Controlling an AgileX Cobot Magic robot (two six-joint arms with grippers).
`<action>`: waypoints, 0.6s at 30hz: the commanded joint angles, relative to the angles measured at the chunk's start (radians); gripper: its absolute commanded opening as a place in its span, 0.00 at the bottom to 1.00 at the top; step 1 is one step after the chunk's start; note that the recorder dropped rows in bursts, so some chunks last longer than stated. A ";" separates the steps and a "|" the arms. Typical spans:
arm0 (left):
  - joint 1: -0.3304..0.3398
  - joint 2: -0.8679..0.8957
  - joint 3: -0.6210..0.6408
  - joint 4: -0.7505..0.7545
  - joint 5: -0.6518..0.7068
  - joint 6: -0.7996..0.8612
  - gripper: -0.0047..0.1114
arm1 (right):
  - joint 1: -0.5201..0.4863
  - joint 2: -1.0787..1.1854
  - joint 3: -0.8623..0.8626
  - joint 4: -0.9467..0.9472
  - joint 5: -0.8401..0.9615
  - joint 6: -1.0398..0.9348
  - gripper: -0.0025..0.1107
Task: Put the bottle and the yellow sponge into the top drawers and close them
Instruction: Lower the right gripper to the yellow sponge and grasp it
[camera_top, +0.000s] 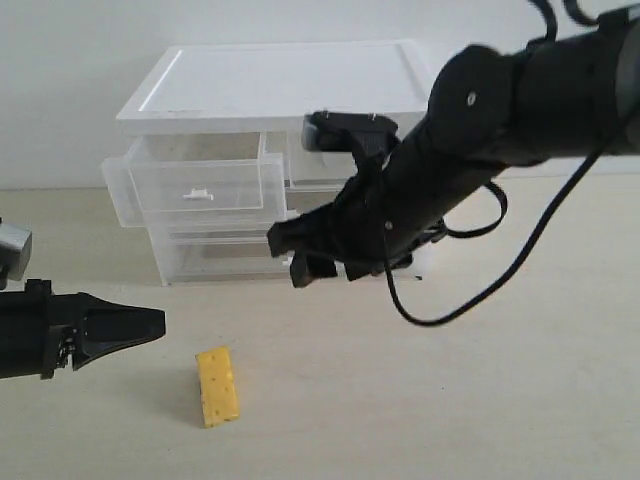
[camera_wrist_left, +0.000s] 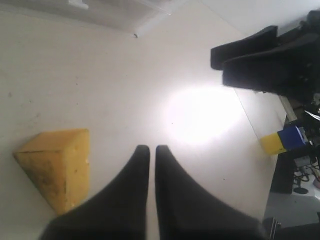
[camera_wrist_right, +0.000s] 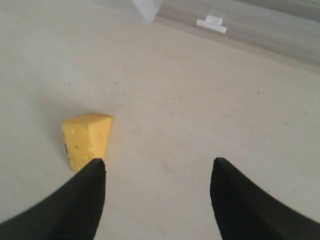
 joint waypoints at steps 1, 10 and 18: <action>0.003 -0.010 0.003 -0.019 -0.004 0.053 0.07 | 0.075 0.022 0.086 0.014 -0.167 -0.030 0.51; 0.003 -0.010 0.003 -0.019 -0.143 0.068 0.07 | 0.218 0.169 0.094 0.014 -0.468 0.038 0.51; 0.003 -0.010 0.003 -0.019 -0.182 0.064 0.07 | 0.243 0.272 0.092 0.014 -0.570 0.078 0.51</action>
